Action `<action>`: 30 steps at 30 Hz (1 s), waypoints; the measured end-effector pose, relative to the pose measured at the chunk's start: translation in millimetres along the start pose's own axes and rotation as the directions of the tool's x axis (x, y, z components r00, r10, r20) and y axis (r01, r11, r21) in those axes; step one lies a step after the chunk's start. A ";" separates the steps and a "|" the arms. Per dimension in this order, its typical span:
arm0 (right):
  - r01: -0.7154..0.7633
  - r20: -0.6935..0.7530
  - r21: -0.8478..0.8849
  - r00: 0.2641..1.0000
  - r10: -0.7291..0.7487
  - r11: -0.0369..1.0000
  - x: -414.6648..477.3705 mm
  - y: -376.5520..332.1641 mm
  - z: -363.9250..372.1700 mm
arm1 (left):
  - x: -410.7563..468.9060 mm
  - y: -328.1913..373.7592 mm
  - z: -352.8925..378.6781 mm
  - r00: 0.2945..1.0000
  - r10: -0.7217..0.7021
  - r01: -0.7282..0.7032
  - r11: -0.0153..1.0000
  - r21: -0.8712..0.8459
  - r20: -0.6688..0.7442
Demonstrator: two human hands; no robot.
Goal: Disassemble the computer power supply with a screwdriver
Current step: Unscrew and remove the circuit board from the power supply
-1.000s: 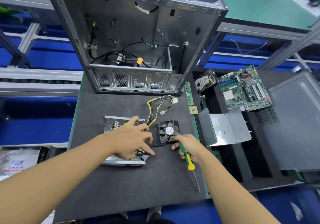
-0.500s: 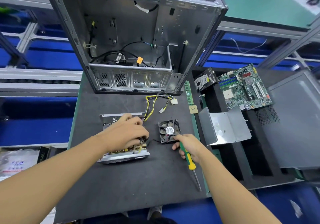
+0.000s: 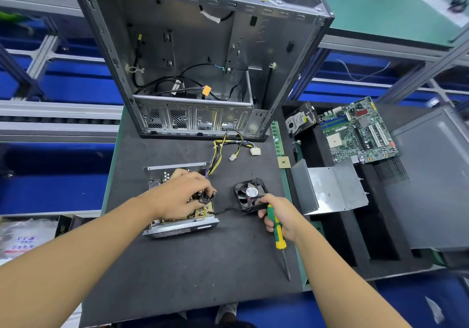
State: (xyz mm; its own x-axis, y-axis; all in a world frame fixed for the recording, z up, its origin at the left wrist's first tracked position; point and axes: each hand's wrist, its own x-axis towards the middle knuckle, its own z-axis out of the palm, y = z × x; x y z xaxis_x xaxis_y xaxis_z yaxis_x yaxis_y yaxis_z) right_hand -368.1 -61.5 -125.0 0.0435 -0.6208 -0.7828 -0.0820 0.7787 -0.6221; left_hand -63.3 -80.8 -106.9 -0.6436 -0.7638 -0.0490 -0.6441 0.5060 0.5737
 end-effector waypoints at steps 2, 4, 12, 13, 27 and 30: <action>-0.011 0.026 0.015 1.000 0.011 1.000 -2.5 -3.5 -2.7 | -0.1 -0.5 0.4 1.000 0.003 -0.003 1.000 -0.002 -0.006; -0.012 0.030 -0.020 0.999 0.013 1.000 -5.1 -6.6 -3.6 | 0.0 0.0 0.3 1.000 0.011 -0.011 1.000 0.004 -0.004; 0.035 0.143 -0.033 0.989 -0.030 0.999 -11.3 -9.0 3.2 | -2.9 6.8 3.2 0.999 0.035 -0.036 0.994 0.106 0.006; 0.039 0.150 -0.040 0.988 -0.033 0.998 -11.2 -10.0 5.2 | -3.1 6.3 3.1 0.999 0.040 -0.039 0.993 0.116 -0.008; 0.234 0.000 -0.921 0.799 -0.601 0.311 -21.5 -30.6 61.6 | -15.5 -0.6 11.0 0.994 0.021 -0.007 0.992 0.128 -0.106; 0.435 0.335 -0.887 0.838 -0.431 0.156 -17.5 -35.4 81.8 | -18.5 1.7 3.5 0.999 -0.006 0.009 0.998 0.057 -0.046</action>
State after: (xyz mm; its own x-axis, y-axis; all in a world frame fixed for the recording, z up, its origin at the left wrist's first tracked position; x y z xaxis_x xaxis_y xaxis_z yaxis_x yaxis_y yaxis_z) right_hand -284.5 -70.7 -90.7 0.4054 -0.8251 -0.3934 -0.8767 -0.2292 -0.4228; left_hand -53.9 -64.5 -107.8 -0.6199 -0.7845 -0.0147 -0.6721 0.5212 0.5260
